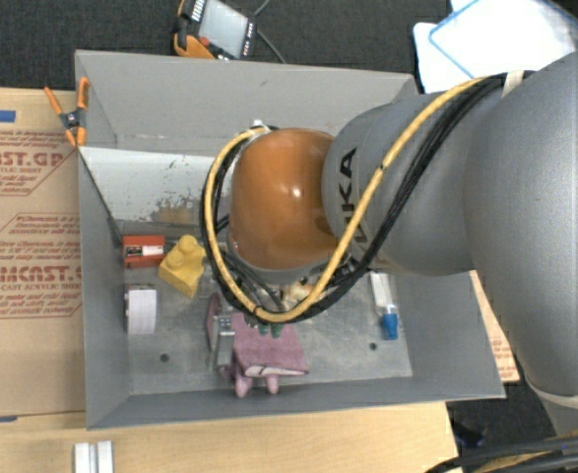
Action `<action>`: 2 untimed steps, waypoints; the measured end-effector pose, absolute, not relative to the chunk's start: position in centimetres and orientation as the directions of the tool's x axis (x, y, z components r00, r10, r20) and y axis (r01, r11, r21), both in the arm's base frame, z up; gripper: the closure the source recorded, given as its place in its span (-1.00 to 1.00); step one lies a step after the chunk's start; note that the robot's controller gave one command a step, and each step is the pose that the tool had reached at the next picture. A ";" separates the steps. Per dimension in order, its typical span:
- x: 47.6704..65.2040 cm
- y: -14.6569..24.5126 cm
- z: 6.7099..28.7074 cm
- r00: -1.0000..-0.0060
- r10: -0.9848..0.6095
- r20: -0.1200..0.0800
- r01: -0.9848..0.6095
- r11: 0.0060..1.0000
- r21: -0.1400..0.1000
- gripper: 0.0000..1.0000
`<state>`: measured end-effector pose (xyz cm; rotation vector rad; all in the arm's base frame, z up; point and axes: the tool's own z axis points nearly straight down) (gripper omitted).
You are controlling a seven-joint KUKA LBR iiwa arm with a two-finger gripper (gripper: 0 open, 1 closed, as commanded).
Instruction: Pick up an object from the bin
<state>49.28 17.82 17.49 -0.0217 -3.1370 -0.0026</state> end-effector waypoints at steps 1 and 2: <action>48.3 13.8 18.2 -1.000 -0.024 -0.009 -0.024 1.000 0.001 -1.00; 48.8 13.8 13.7 -0.920 -0.392 -0.007 -0.392 0.920 0.002 -1.00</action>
Offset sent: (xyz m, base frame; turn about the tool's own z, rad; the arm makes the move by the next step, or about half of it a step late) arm -0.0023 -0.0425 -0.0572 -0.5009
